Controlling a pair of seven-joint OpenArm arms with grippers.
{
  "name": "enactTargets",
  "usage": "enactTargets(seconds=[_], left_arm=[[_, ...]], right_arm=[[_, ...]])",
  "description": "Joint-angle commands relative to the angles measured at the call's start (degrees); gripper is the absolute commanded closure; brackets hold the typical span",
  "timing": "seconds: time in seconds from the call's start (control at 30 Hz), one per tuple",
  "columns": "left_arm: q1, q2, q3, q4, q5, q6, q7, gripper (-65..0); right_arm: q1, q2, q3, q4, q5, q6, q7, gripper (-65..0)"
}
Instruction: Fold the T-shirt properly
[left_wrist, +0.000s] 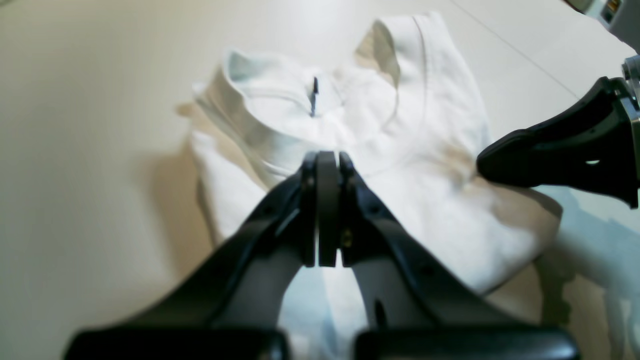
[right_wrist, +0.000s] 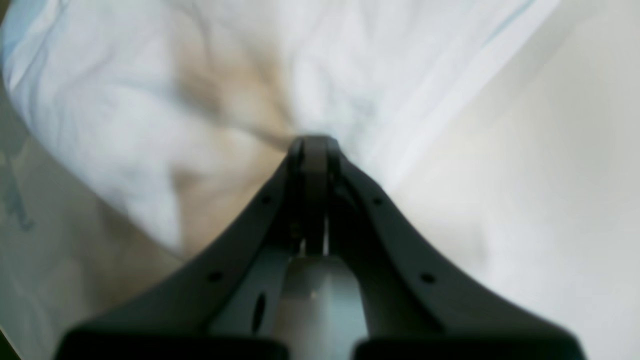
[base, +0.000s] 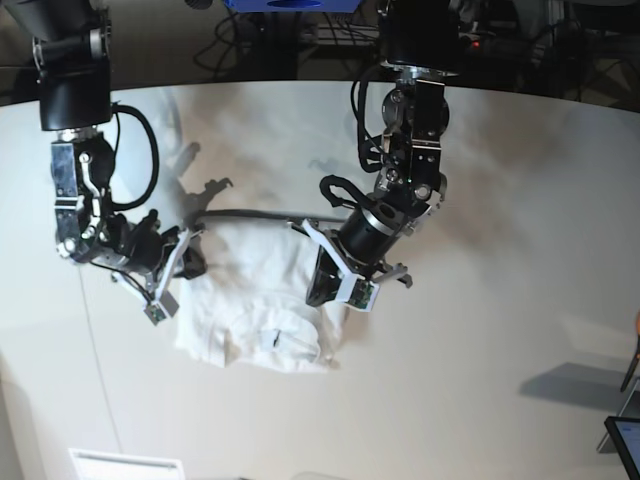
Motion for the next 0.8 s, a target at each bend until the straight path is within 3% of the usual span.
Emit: enactTargets(seconds=[0.0, 0.07, 0.23, 0.47, 0.57, 0.67, 0.77], left_arm=[[-1.0, -0.6, 0.0, 1.6, -0.3, 0.1, 1.1, 0.0], [-1.1, -1.7, 0.0, 1.8, -0.3, 0.1, 3.9, 0.0], [-1.1, -4.0, 0.0, 0.8, -0.3, 0.1, 4.5, 0.0], [1.9, -4.0, -4.1, 5.8, -0.7, 0.1, 4.1, 0.0], [3.5, -4.9, -5.3, 9.1, -0.1, 0.1, 4.0, 0.0], [4.7, -8.9, -4.9, 9.8, -0.1, -0.1, 3.2, 0.0], [7.9, -12.8, -4.9, 9.6, -0.1, -0.2, -5.1, 0.0]], right_arm=[[2.0, 0.6, 0.2, 0.8, 0.6, 0.0, 1.5, 0.0], [2.5, 0.6, 0.1, 0.7, 0.6, 0.0, 1.5, 0.0], [2.7, 0.6, 0.1, 0.7, 0.6, 0.0, 1.3, 0.0], [1.2, 0.8, 0.1, 4.8, 0.5, 0.1, 2.1, 0.0], [-2.8, 2.0, -0.8, 10.6, -4.4, 0.1, 9.4, 0.0], [-8.1, 2.3, -4.9, 14.1, -14.2, 0.1, 20.4, 0.0], [-13.9, 1.4, -7.2, 14.5, -24.4, 0.1, 33.6, 0.0]])
